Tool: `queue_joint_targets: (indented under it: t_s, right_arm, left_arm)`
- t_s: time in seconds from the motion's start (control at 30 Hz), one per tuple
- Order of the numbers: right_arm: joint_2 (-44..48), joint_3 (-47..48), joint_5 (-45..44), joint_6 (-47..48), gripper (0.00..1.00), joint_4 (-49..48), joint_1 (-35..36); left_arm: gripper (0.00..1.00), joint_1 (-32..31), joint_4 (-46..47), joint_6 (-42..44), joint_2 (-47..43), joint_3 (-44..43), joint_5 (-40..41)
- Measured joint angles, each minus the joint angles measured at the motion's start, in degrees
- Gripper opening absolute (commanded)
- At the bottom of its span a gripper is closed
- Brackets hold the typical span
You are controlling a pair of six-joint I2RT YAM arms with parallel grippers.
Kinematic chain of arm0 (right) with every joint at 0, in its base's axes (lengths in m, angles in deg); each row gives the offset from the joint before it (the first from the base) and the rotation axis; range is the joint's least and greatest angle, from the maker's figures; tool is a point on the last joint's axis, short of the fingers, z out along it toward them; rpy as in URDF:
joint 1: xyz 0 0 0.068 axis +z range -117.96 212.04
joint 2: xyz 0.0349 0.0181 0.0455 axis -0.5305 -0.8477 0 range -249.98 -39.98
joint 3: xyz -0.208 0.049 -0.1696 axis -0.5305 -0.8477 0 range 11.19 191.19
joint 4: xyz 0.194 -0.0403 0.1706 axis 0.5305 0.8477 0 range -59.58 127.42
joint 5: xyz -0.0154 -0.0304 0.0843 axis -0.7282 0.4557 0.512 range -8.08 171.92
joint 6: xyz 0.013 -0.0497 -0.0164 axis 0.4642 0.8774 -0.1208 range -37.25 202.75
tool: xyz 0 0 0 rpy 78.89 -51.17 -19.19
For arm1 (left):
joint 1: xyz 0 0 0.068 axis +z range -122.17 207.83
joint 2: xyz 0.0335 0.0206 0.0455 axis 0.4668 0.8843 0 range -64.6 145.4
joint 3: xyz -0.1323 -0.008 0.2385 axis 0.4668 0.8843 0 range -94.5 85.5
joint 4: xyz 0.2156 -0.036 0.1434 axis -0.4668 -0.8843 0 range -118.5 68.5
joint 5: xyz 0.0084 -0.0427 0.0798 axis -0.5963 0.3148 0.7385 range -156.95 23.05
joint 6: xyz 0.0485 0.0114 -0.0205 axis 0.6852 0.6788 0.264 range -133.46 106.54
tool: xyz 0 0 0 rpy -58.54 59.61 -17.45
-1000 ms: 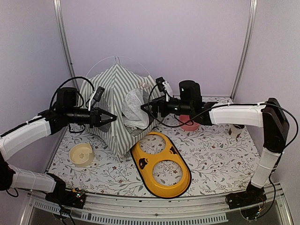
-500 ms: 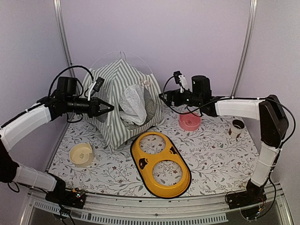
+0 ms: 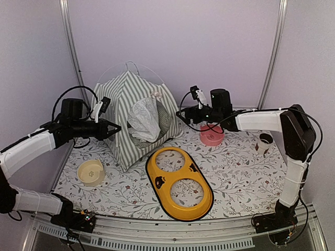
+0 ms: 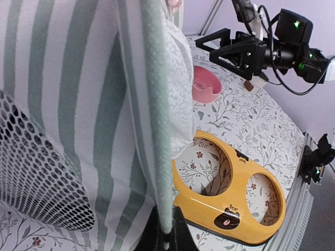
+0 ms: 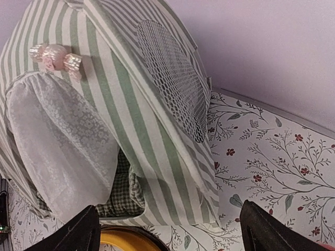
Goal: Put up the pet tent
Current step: Adjust the tent at the corner of the board.
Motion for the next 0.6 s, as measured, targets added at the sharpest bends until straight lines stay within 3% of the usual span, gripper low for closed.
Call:
queue_joint_targets:
  t_s: [0.17,0.3,0.4,0.6]
  right_arm:
    - [-6.69,7.39,2.67,2.86,0.91,0.00,-0.66]
    - [-11.61,13.99,6.45,4.11,0.80,0.11,-0.76]
    - [-14.21,17.57,9.77,4.28,0.63,0.02,-0.76]
    - [-15.91,19.54,14.67,3.69,0.16,0.63,0.00]
  left_arm:
    - [0.10,0.59,0.11,-2.84,-4.09,3.02,6.05]
    - [0.13,0.74,0.09,-5.18,-4.48,3.65,9.62]
    - [0.13,0.83,0.07,-6.45,-4.46,3.76,11.82]
    - [0.12,0.98,0.09,-8.04,-3.91,3.74,15.26]
